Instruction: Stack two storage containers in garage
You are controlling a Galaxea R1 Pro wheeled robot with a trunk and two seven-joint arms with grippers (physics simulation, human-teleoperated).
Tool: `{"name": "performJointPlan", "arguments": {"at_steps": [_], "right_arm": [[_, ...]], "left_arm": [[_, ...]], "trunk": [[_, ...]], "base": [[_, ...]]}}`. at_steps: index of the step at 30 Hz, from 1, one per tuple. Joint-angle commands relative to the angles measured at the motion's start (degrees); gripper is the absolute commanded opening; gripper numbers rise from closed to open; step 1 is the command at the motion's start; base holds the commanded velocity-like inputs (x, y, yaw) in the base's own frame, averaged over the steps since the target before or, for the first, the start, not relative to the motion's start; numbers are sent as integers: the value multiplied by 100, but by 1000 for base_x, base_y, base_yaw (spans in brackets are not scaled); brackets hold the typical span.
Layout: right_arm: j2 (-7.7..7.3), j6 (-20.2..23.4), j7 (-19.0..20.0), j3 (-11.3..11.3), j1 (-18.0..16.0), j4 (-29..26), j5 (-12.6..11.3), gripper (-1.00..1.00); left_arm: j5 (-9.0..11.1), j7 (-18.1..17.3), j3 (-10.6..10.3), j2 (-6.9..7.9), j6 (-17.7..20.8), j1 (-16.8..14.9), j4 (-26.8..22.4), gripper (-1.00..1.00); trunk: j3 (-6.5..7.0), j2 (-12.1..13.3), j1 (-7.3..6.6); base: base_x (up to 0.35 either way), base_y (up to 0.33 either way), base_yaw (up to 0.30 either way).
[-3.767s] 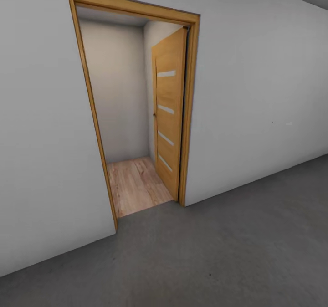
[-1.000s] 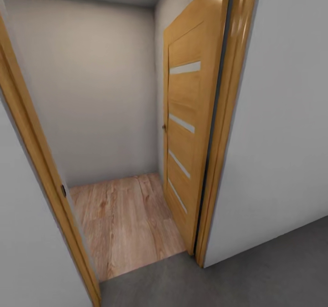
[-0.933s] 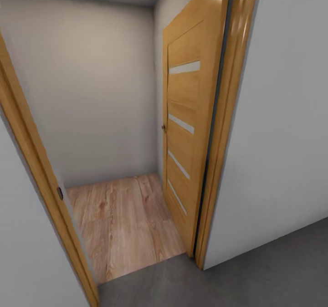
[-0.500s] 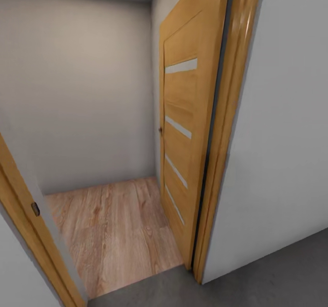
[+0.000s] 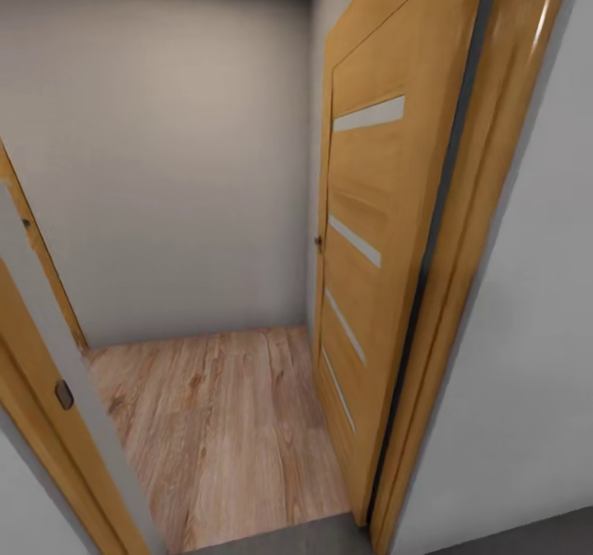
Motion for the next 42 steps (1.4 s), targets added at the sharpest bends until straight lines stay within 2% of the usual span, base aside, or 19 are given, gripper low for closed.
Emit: {"name": "performJointPlan", "arguments": {"at_steps": [1,36,42], "right_arm": [[2,-32,-1,48,-7,17,-50,100],[2,-41,-1,44,-7,17,-53,100],[-3,-43,-1,38,-7,17,-58,100]], "left_arm": [[39,18,-16,-2,6,-6,0,100],[46,18,-16,15,-4,-6,-1,100],[50,18,-16,16,-4,-6,-1,100]], "trunk": [[-11,-10,6],[-11,-10,6],[-11,-10,6]], "base": [[303,-91,277],[303,-69,277],[226,-1,120]]}}
